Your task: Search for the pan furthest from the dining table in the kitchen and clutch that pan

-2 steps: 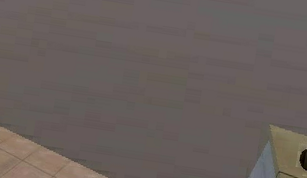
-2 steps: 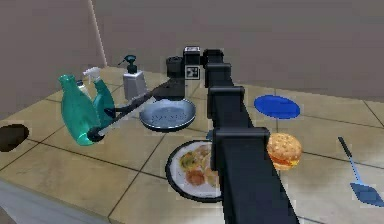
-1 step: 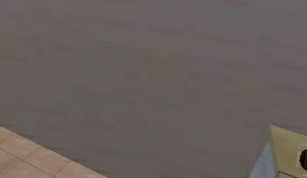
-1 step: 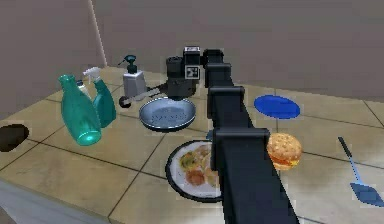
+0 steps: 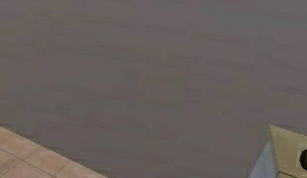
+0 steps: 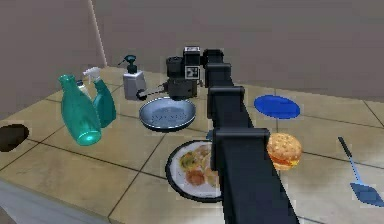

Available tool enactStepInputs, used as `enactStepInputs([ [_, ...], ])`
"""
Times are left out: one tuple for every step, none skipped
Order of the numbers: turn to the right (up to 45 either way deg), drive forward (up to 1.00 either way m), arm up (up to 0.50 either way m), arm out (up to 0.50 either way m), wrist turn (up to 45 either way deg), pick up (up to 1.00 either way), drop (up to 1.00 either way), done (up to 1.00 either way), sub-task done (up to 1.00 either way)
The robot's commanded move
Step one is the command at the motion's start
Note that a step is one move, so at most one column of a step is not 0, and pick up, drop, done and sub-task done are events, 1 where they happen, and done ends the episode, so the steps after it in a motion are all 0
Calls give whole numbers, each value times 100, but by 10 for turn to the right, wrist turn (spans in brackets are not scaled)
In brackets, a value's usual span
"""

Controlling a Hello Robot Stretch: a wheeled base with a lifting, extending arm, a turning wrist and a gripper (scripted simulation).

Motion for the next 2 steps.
enactStepInputs([
  [0, 0, -12, 0, 0, 0, 0, 0, 0],
  [0, 0, 0, 0, 0, 100, 0, 0, 0],
])
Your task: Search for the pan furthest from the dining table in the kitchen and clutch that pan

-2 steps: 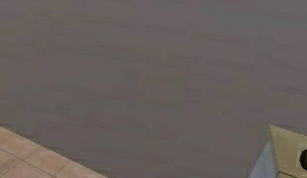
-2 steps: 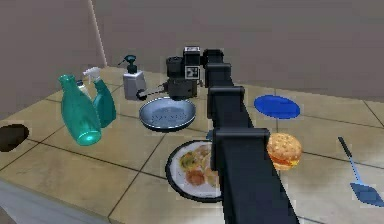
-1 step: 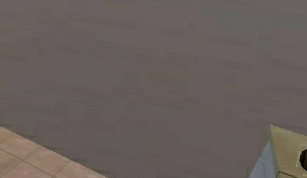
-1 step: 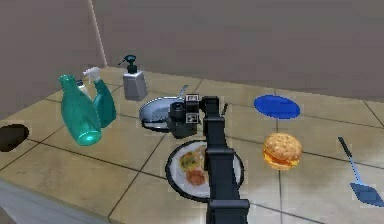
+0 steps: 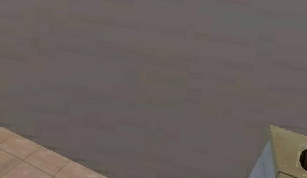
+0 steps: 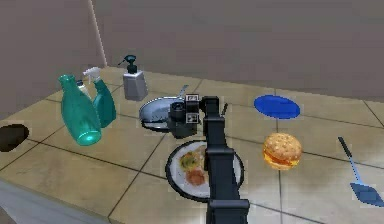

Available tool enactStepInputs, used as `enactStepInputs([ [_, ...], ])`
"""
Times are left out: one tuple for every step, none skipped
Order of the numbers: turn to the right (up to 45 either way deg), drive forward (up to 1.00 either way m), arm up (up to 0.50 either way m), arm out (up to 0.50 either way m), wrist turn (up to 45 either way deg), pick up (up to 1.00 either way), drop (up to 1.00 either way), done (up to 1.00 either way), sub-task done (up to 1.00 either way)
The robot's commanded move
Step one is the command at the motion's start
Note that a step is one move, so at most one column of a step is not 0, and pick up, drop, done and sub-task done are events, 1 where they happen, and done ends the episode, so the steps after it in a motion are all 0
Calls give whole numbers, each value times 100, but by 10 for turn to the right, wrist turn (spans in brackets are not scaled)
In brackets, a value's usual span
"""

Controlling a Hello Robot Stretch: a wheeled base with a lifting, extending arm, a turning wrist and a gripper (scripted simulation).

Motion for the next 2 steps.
enactStepInputs([
  [0, 0, 10, 0, 0, 0, 0, 0, 0],
  [0, 0, 0, 0, 0, 0, 0, 100, 0],
])
